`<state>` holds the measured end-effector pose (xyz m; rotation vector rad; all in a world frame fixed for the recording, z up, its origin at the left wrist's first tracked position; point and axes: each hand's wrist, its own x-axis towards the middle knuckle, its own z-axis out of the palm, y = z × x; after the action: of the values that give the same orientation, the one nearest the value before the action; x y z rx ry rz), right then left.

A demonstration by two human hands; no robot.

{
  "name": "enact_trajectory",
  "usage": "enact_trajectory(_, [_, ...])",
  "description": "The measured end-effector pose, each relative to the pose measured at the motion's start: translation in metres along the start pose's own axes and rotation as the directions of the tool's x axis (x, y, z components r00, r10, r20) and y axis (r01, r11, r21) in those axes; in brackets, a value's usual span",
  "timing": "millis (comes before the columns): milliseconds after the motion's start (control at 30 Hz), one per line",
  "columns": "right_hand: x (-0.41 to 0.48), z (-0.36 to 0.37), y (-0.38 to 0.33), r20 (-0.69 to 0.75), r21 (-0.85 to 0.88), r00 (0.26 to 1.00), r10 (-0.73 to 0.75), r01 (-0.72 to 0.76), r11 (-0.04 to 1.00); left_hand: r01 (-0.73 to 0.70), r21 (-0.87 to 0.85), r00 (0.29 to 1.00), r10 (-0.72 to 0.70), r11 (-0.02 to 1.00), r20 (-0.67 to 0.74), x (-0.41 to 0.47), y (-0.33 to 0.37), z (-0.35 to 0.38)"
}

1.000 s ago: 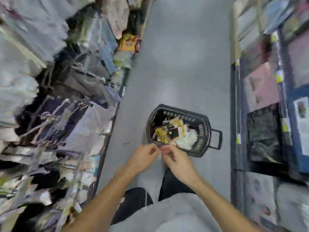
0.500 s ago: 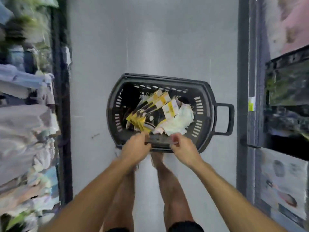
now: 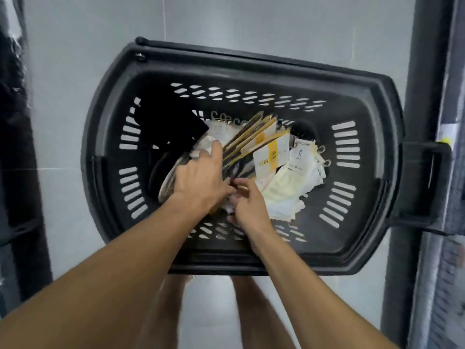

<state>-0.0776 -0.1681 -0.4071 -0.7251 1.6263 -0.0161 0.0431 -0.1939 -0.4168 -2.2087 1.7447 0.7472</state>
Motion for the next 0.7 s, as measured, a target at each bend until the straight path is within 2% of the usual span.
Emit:
enact_trajectory(100, [-0.021, -0.008, -0.008, 0.074, -0.024, 0.997, -0.005, 0.007, 1.0, 0.036, -0.101, 0.999, -0.032, 0.994, 0.037, -0.004, 0.005, -0.007])
enact_trajectory(167, [-0.034, -0.019, -0.018, 0.037, -0.022, 0.999, -0.013, 0.013, 1.0, 0.019, -0.21, 0.999, -0.013, 0.977, 0.034, -0.014, 0.002, -0.022])
enact_trajectory(267, [-0.063, -0.045, -0.048, -0.045, 0.096, 0.999, -0.025, 0.029, 0.995, -0.029, -0.402, 1.0, 0.027, 0.915, -0.01, -0.052, -0.007, -0.067])
enact_trajectory(333, [-0.092, -0.059, -0.074, -0.046, 0.141, 0.995, -0.093, 0.099, 0.985, 0.028, -0.58, 0.999, -0.044, 0.814, -0.014, -0.085, -0.015, -0.111])
enact_trajectory(433, [-0.153, -0.069, -0.131, 0.093, 0.196, 0.958, -0.272, 0.25, 0.948, 0.126, -0.841, 0.973, -0.229, 0.527, 0.002, -0.139, -0.033, -0.191])
enact_trajectory(500, [-0.205, -0.064, -0.174, 0.233, 0.202, 0.892, -0.388, 0.346, 0.916, 0.104, -0.936, 0.956, -0.292, 0.335, 0.001, -0.179, -0.051, -0.251])
enact_trajectory(567, [-0.267, -0.051, -0.22, 0.376, 0.195, 0.784, -0.494, 0.454, 0.87, 0.065, -0.976, 0.938, -0.348, 0.207, -0.012, -0.222, -0.067, -0.316])
enact_trajectory(633, [-0.338, -0.032, -0.263, 0.499, 0.204, 0.653, -0.57, 0.55, 0.81, -0.004, -0.991, 0.916, -0.397, 0.131, -0.056, -0.268, -0.082, -0.38])
enact_trajectory(700, [-0.409, -0.011, -0.297, 0.559, 0.225, 0.52, -0.646, 0.655, 0.722, -0.095, -0.991, 0.88, -0.458, 0.09, -0.126, -0.32, -0.093, -0.436])
